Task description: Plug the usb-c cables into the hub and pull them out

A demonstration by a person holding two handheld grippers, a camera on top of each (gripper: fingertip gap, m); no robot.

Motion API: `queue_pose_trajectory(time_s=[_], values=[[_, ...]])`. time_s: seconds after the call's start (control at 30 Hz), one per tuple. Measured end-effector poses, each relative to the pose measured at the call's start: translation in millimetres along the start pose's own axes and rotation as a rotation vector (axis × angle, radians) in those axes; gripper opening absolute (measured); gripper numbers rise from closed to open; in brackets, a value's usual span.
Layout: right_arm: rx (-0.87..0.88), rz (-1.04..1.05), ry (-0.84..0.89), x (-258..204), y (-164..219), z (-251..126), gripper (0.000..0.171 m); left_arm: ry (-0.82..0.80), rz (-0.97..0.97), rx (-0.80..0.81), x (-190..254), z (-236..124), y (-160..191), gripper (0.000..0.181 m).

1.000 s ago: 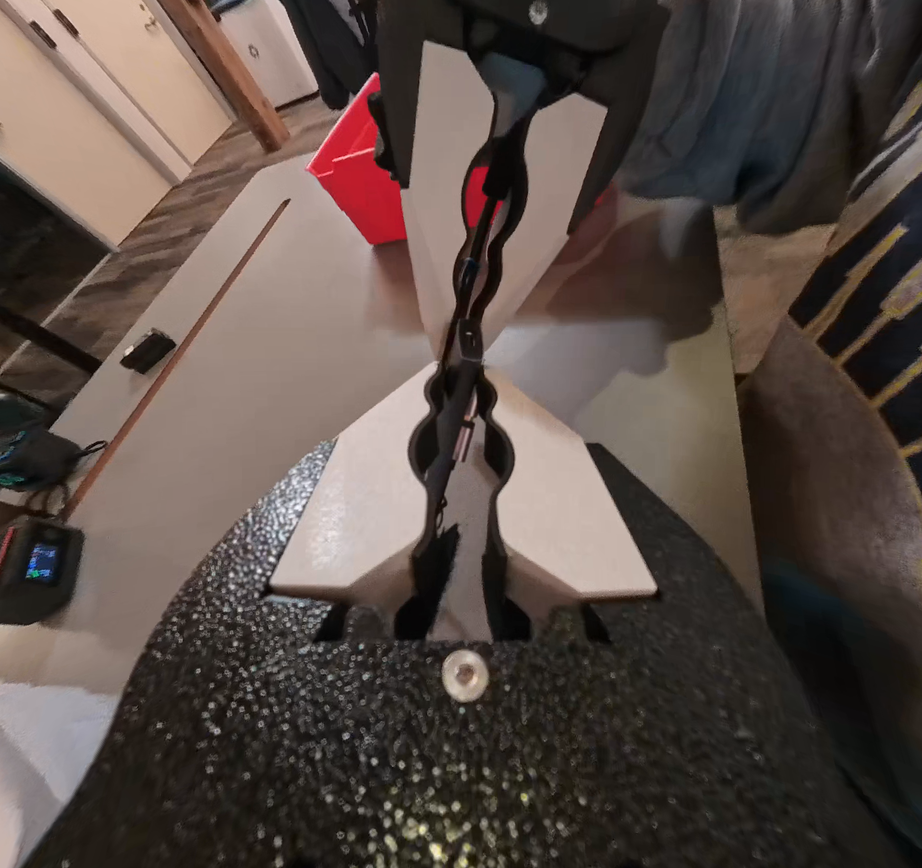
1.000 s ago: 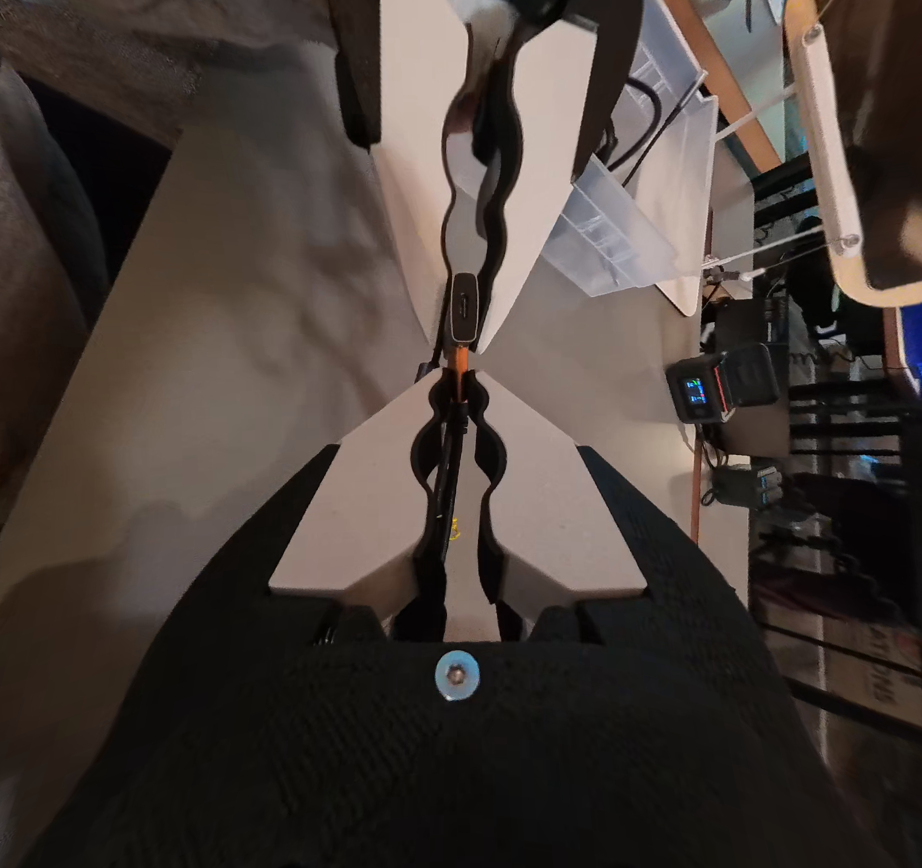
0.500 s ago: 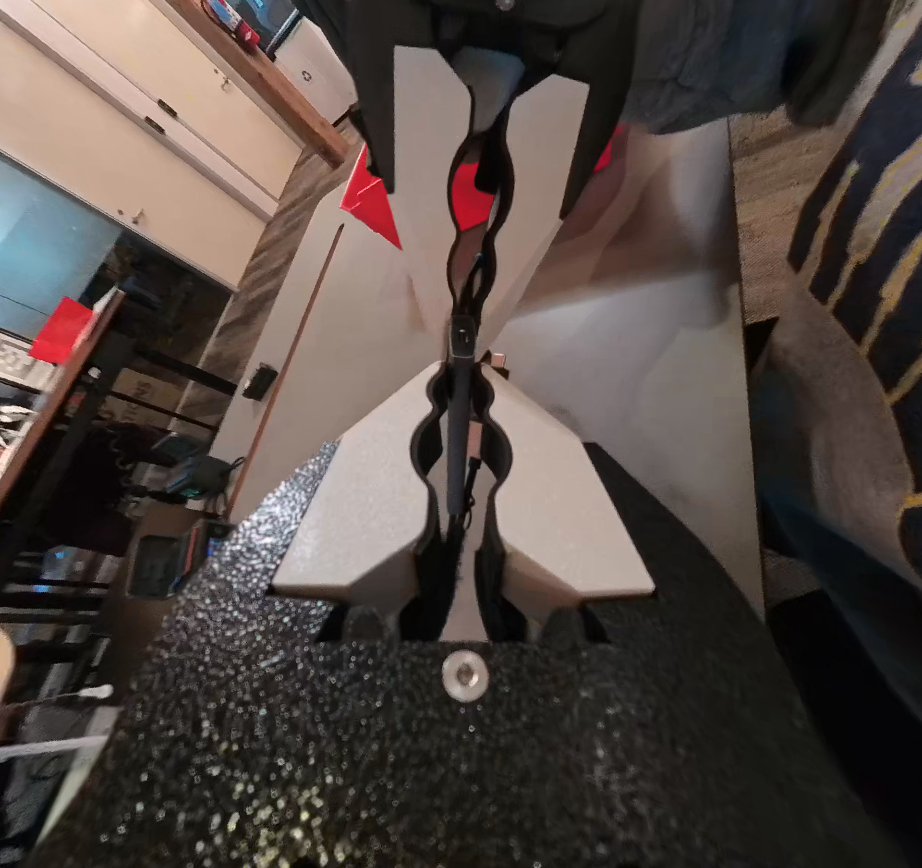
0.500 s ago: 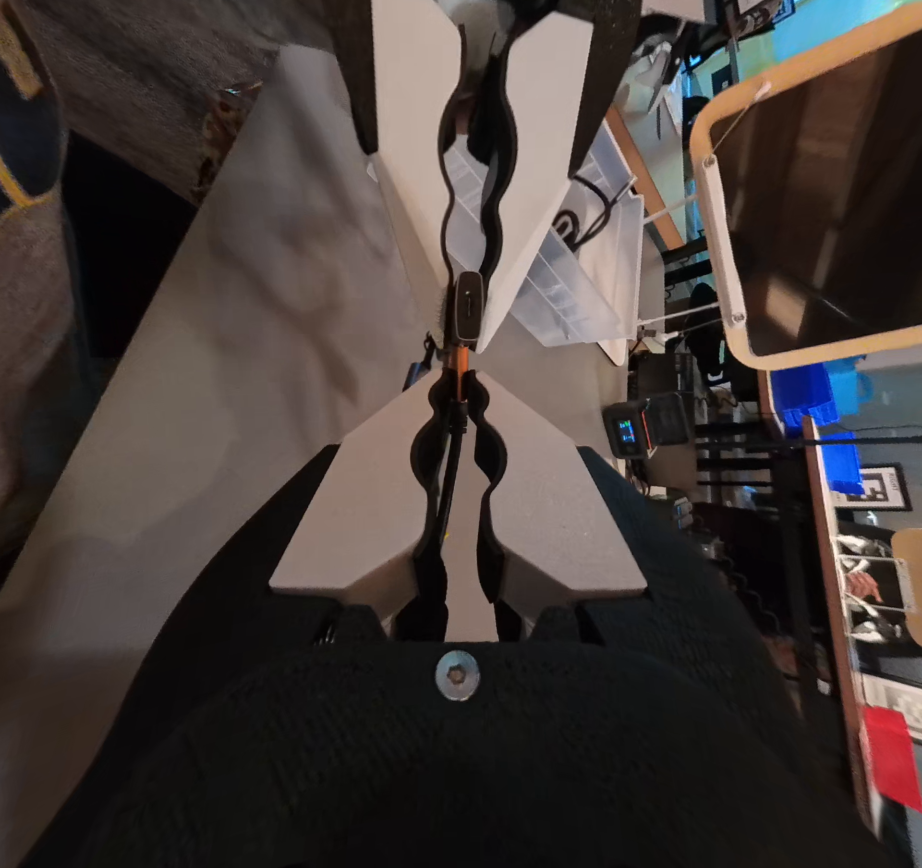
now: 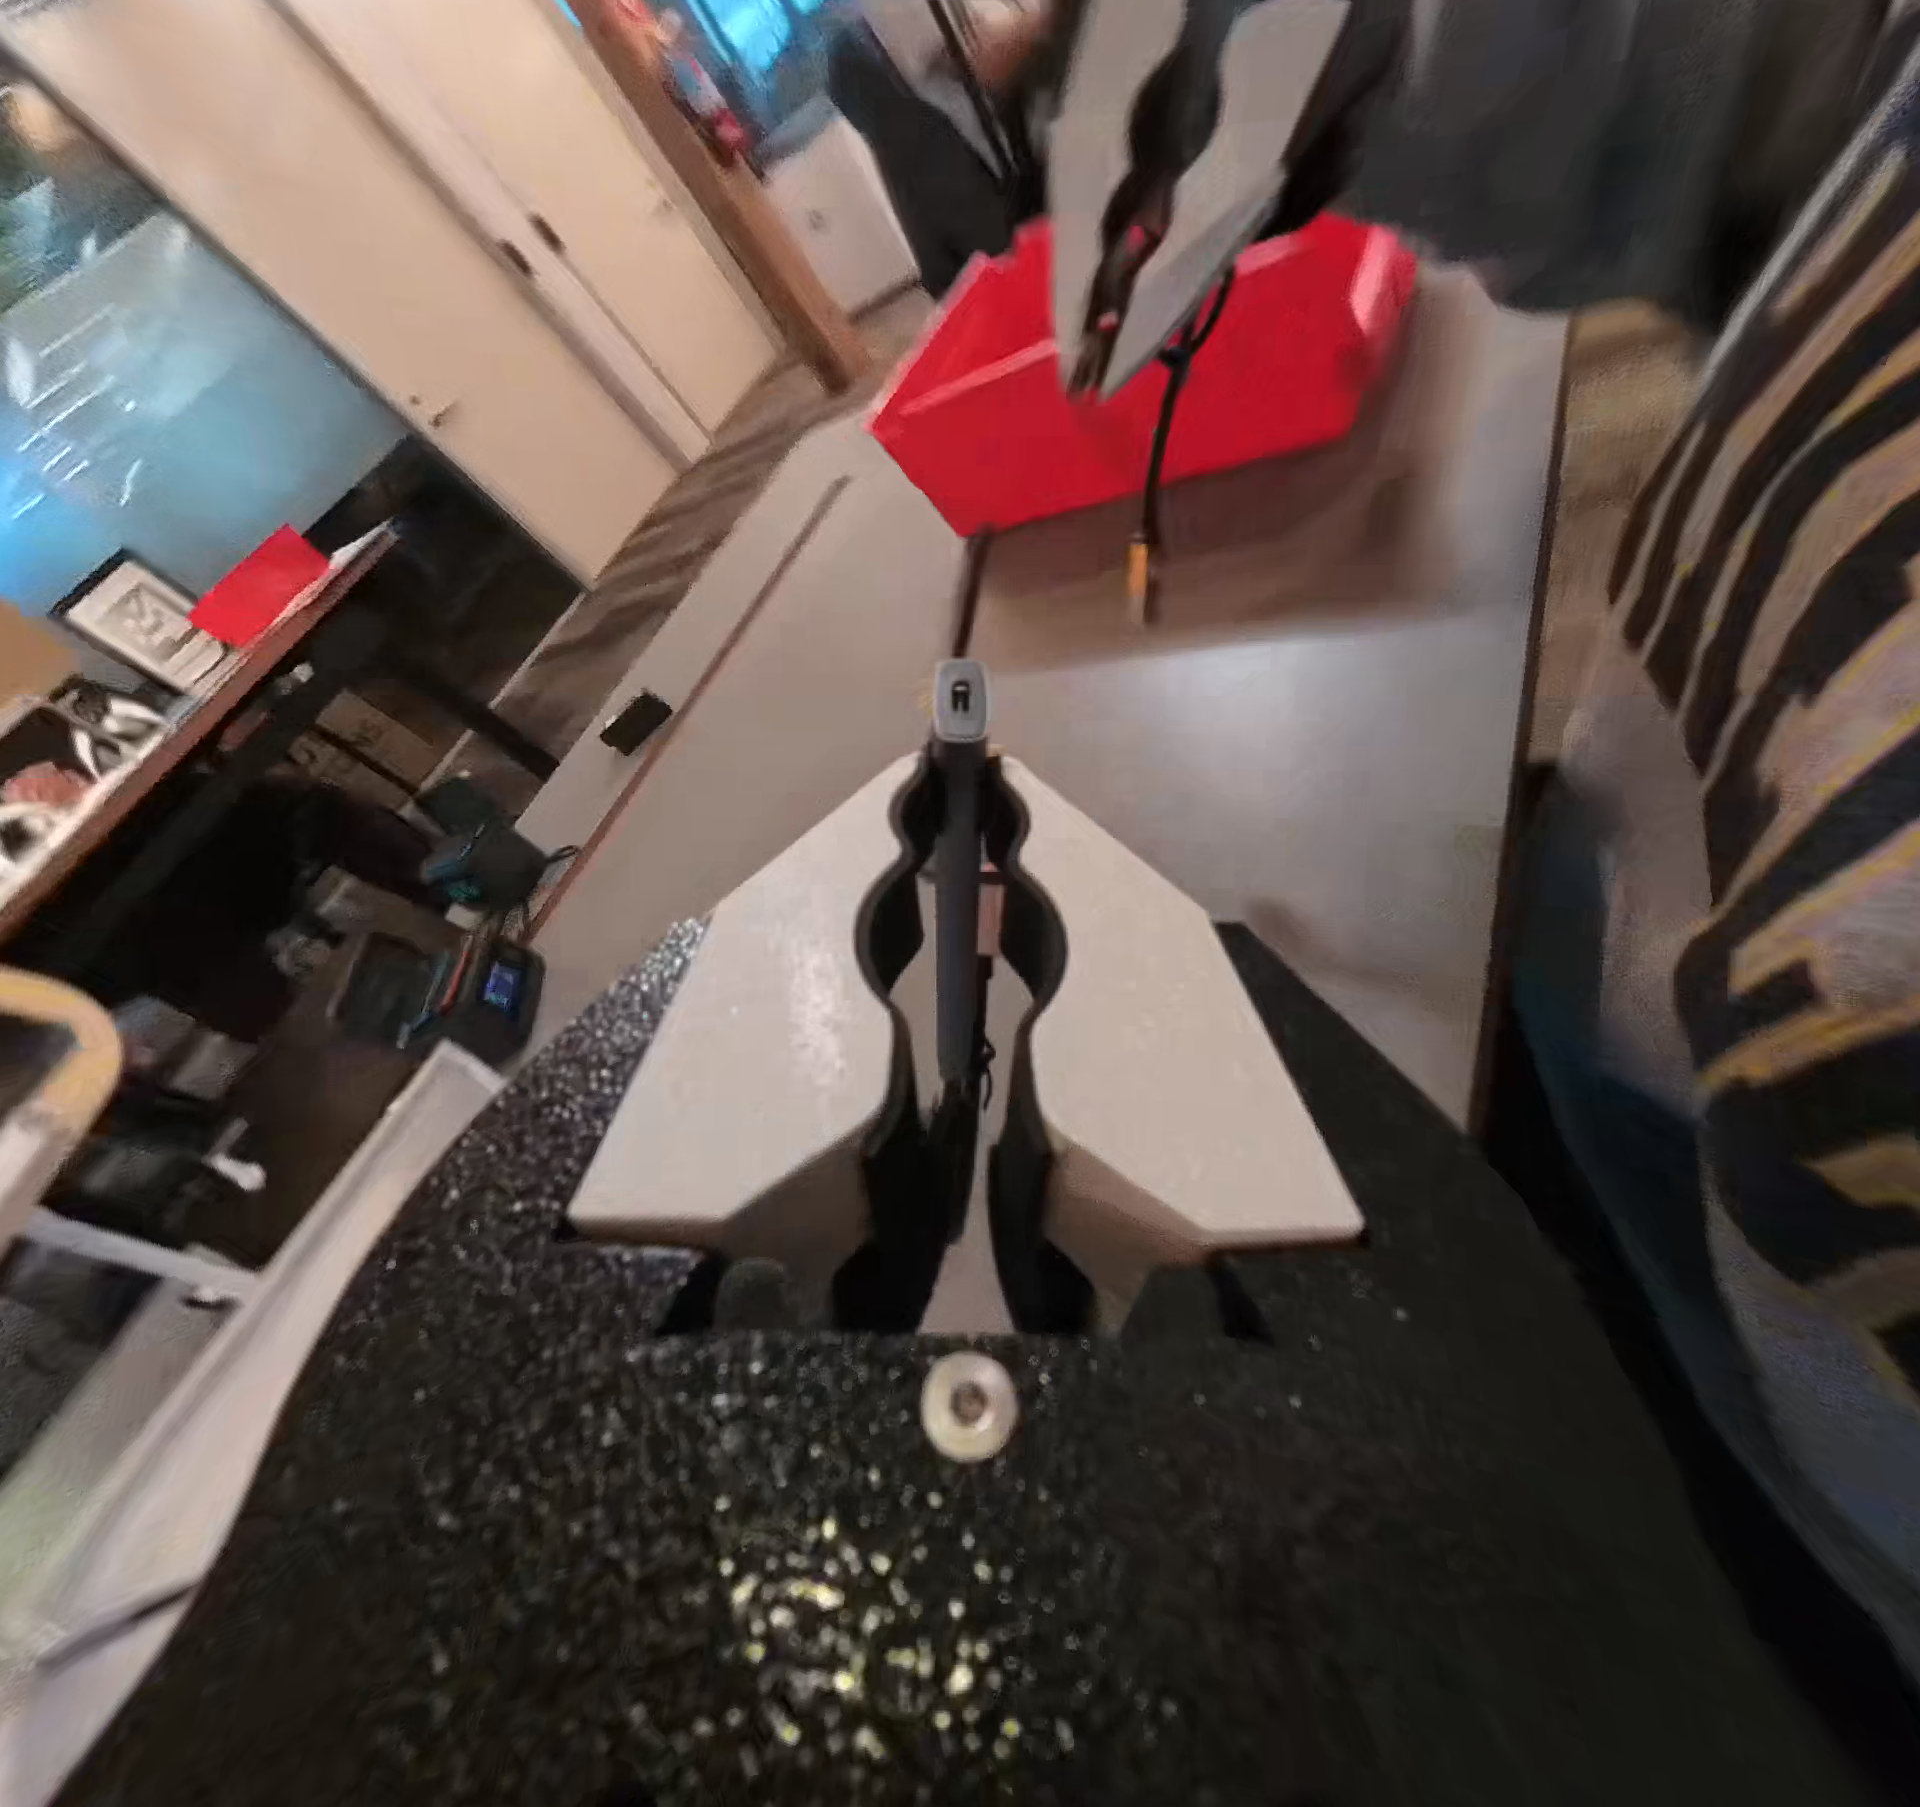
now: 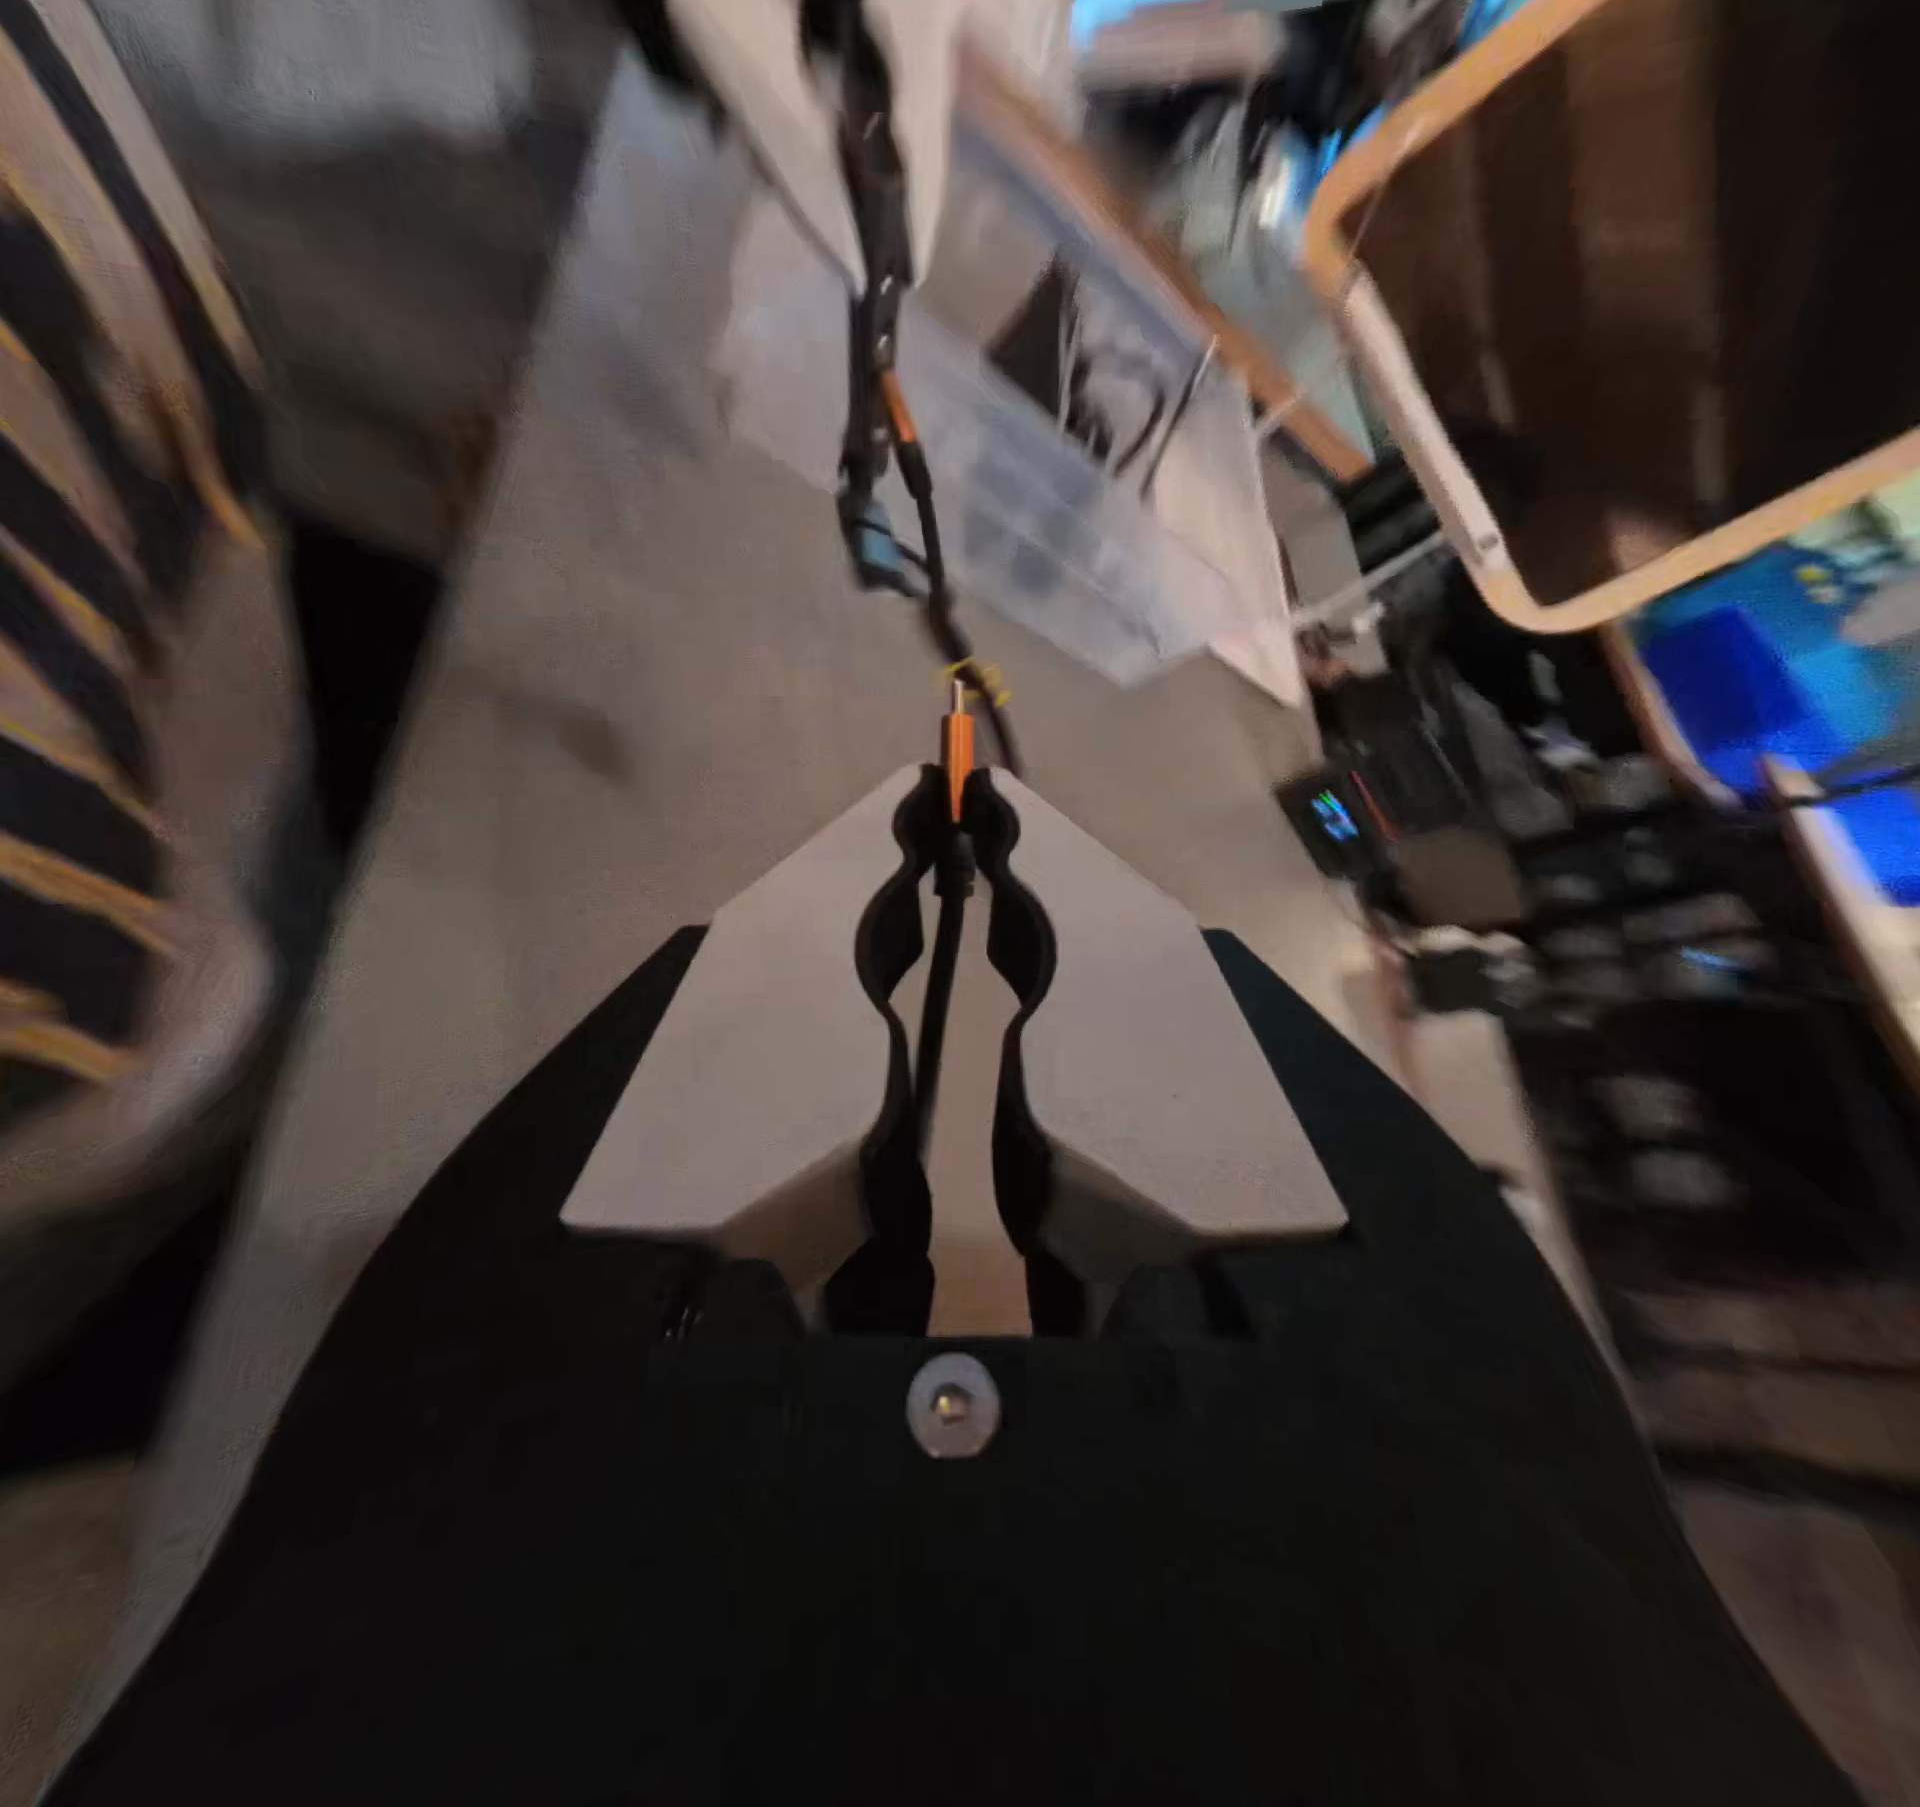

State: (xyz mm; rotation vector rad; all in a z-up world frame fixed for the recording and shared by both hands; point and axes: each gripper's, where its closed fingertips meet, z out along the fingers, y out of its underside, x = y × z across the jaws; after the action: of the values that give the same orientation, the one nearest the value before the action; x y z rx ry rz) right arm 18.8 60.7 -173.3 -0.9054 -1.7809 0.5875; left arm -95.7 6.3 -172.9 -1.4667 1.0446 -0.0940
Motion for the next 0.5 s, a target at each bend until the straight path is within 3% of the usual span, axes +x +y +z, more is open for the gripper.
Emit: queue_pose_trajectory(time_s=[0.03, 0.23, 0.5], values=[[0.090, 0.071, 0.014, 7.1, -13.3, -13.1, 0.005, -0.015, -0.041, 0.026, -3.4, -6.6, -1.6, 0.007], [0.088, 0.057, 0.291, 58.1, -31.2, -31.1, 0.005, -0.015, -0.050, 0.044, 14.9, 44.9, -9.0, 0.007], [0.003, 0.201, 0.505, 118.9, -4.7, -120.6, 0.005, -0.035, -0.028, 0.032, 17.7, 84.0, 7.8, 0.007]])
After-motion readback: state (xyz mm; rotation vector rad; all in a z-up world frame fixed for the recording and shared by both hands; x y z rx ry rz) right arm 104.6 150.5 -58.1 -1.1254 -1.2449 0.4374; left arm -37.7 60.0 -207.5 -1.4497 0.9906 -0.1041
